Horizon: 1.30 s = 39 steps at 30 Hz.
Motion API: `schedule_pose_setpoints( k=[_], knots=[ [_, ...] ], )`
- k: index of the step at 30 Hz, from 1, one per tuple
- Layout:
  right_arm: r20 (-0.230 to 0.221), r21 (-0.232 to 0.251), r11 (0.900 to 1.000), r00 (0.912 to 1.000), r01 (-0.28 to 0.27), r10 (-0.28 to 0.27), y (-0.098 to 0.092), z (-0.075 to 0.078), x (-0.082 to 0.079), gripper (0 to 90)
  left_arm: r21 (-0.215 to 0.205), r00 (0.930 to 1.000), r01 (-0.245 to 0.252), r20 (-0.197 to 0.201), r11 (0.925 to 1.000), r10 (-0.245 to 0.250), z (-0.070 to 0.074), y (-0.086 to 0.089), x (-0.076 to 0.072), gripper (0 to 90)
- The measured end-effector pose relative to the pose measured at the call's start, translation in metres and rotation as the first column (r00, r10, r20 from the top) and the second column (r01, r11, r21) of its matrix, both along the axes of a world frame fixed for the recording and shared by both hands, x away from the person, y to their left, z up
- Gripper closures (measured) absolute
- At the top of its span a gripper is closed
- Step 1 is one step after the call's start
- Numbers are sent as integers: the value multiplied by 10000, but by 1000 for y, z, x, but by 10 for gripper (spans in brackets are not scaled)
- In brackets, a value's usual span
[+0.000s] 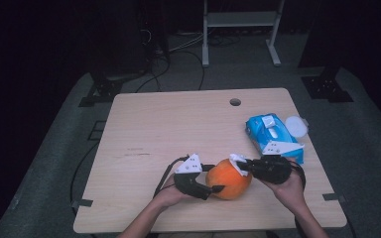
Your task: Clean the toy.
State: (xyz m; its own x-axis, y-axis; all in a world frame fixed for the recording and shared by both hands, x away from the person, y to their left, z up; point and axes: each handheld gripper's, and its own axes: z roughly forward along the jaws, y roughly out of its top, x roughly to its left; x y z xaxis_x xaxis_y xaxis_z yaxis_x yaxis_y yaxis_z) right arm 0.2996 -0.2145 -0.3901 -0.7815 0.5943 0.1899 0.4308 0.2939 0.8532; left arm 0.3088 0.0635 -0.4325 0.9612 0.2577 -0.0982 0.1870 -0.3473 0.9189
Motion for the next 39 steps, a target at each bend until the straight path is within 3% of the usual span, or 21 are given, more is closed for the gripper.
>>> schedule_pose_setpoints(
  k=[1,3,5,6,10,13,16,19,22,25,28,31,34,36,39],
  knots=[
    [7,234,9994,9997,-237,237,2,4,-2,822,-217,10000,71,-2,9997,-71,5,1,-1,299],
    [169,191,9987,9988,-466,463,9,8,-6,819,-293,9998,168,91,9994,-165,14,2,-4,306],
    [176,-70,9989,9987,-473,474,12,4,-5,816,136,9993,85,364,9999,-90,13,0,-5,310],
    [71,-94,9990,9990,-446,446,11,-1,-2,815,138,9993,75,362,9999,-80,10,-1,-5,311],
    [-116,-686,9971,9993,344,-352,-3,-18,9,815,212,9988,-21,490,9998,10,8,-2,-5,307],
    [-467,-501,9971,9971,569,-593,-10,-24,11,820,89,9991,-109,400,9999,106,6,-3,-4,303],
    [-219,-436,9986,9993,289,-298,0,-15,4,822,136,9990,-92,437,9999,86,6,-3,-5,300],
    [-15,-63,9998,9999,-166,166,9,-4,-4,821,161,9986,-229,471,9996,221,6,-4,-6,305],
    [198,36,9993,9991,-384,383,12,3,-10,820,80,9985,-447,307,9990,444,7,-1,-2,313],
    [1,6,9997,9997,-225,225,6,-3,-5,820,-166,9972,-730,-166,9972,728,5,2,1,313],
    [-276,-246,9993,9992,265,-272,-5,-14,3,820,-302,9945,-951,-461,9950,937,5,3,3,311],
    [-432,-84,9992,9983,387,-390,-6,-12,2,823,-274,9939,-1047,-390,9941,1036,6,0,2,307],
    [-113,163,9997,9997,-197,198,7,2,-7,822,-317,9923,-1172,-430,9926,1158,7,-2,2,299],
    [199,-172,9991,9990,-385,388,16,6,-11,821,-315,9943,-1036,-284,9941,1027,7,-1,1,257],
    [62,-381,9988,9995,-311,313,13,-3,-8,822,-413,9978,-654,92,9970,659,8,3,3,159]
  ],
)
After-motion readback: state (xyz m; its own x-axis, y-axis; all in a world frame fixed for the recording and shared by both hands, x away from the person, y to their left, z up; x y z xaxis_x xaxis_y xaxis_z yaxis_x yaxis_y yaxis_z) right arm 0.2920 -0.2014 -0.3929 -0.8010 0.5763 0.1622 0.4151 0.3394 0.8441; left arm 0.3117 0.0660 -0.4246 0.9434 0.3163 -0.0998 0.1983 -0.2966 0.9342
